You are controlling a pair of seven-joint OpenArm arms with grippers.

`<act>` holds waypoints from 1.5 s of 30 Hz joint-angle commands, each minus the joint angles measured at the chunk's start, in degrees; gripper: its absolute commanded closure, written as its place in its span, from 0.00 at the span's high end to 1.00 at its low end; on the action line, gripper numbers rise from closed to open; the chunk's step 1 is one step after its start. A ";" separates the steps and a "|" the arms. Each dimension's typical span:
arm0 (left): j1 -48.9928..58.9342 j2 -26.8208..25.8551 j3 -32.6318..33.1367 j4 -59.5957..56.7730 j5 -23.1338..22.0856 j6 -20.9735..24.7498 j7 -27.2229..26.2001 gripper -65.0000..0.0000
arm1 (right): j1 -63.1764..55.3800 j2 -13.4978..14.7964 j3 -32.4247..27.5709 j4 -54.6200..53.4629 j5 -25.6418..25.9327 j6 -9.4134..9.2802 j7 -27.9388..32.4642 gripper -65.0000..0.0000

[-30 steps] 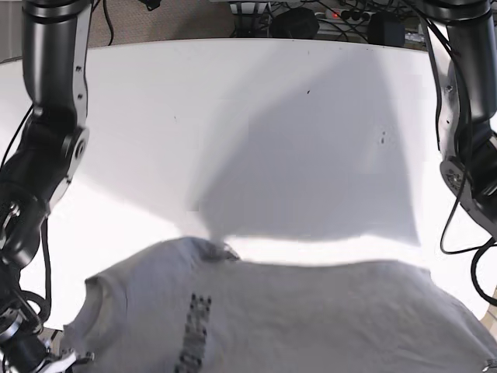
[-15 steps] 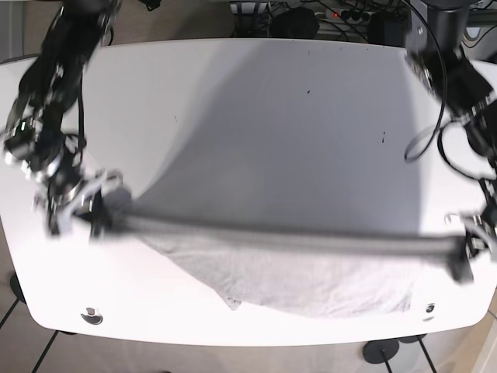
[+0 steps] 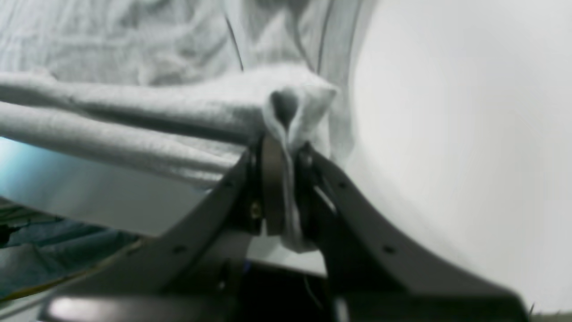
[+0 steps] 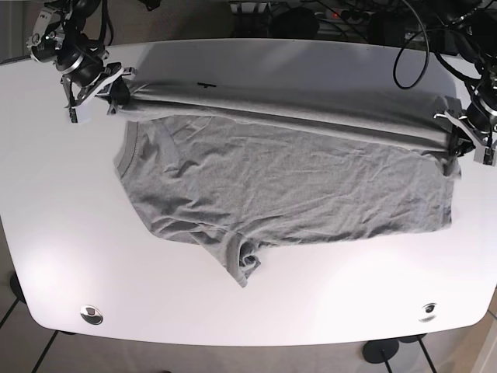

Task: Fold the T-shirt properly
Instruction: 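Pull the shirt's edge outward with both grippers to smooth it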

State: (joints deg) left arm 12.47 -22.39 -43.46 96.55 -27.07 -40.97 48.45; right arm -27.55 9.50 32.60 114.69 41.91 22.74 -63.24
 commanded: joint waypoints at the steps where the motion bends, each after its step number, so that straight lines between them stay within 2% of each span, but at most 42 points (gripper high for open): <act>1: 1.90 -1.56 -1.06 0.63 0.21 0.97 -1.11 0.00 | -0.63 0.92 0.76 0.95 -0.72 -0.10 1.13 0.03; 8: 3.40 -1.56 -1.24 -1.65 0.39 0.97 -1.46 0.00 | 3.42 1.01 0.24 0.87 -0.64 0.25 0.96 0.03; 12: 3.31 -1.65 -4.85 -7.45 0.48 0.97 -1.46 0.00 | 5.62 2.15 0.15 -0.28 -0.72 0.25 0.78 0.03; 15: 3.31 -1.92 -4.67 -8.86 0.56 0.97 -1.46 0.03 | 6.50 3.47 -4.42 -2.47 -0.72 0.25 1.05 0.03; 16: 3.31 -1.92 -4.67 -8.86 0.56 0.97 -1.46 0.09 | 6.67 3.56 -4.95 -2.83 -0.72 0.25 1.05 0.04; 18: 3.22 -1.92 -4.93 -8.95 0.56 0.97 -1.37 0.40 | 6.58 3.29 -5.30 -2.91 -0.72 -0.10 1.05 0.04; 19: 3.22 -2.00 -4.93 -8.95 0.56 0.97 -1.37 0.52 | 6.50 3.38 -5.13 -2.91 -0.81 -0.28 1.05 0.07; 21: 3.14 -2.27 -5.02 -8.60 0.48 0.97 -1.46 0.67 | 6.50 3.65 -4.86 -3.62 -1.69 -0.28 1.05 0.21; 22: 3.05 -3.41 -5.02 -8.51 0.39 0.97 -1.46 0.69 | 6.32 3.65 -4.86 -3.62 -2.57 -0.28 1.05 0.31; 25: 1.29 -5.78 -5.37 -8.68 0.12 0.97 -1.46 0.70 | 4.91 3.91 -2.23 -2.83 -3.27 0.25 1.05 0.62; 27: 1.29 -5.78 -6.87 -8.42 0.12 0.97 -1.37 0.71 | 4.39 4.17 -0.73 -1.07 -2.57 1.13 1.05 0.70; 28: 1.29 -5.78 -6.96 -8.42 0.12 0.97 -1.28 0.71 | 3.59 4.35 -0.20 -0.72 -1.34 2.71 1.05 0.70; 30: 1.46 -5.34 -6.78 -8.33 0.30 0.97 -0.93 0.70 | 2.72 4.17 3.49 -0.45 2.62 5.08 1.05 0.68; 35: 7.53 -2.79 -6.87 -6.75 0.39 0.97 -0.40 0.69 | -0.27 3.82 4.28 -0.72 3.23 4.99 0.78 0.68; 38: 10.34 -1.39 -6.78 -6.66 0.56 0.97 -0.49 0.69 | -2.03 3.82 -0.03 -2.03 2.97 4.91 1.05 0.68; 41: 10.52 -1.21 -6.78 -9.04 2.50 0.97 -0.49 0.69 | -1.77 3.12 -3.02 -5.46 -0.20 4.91 1.84 0.68; 43: 10.43 -1.21 -6.60 -11.50 3.73 0.97 -0.58 0.59 | -0.89 1.36 -3.63 -6.78 -3.45 5.17 3.07 0.60; 44: 10.43 -1.21 -6.43 -11.76 3.90 0.97 -0.58 0.52 | -0.80 1.10 -3.63 -6.78 -4.86 5.17 3.07 0.51; 45: 10.43 -1.21 -5.28 -11.85 4.52 0.97 -0.58 0.41 | -0.71 0.66 -3.63 -6.61 -6.26 5.17 3.07 0.34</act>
State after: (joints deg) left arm 23.05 -22.15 -48.34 83.77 -21.69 -39.97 48.75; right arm -28.29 9.61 28.56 106.96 34.85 27.49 -61.01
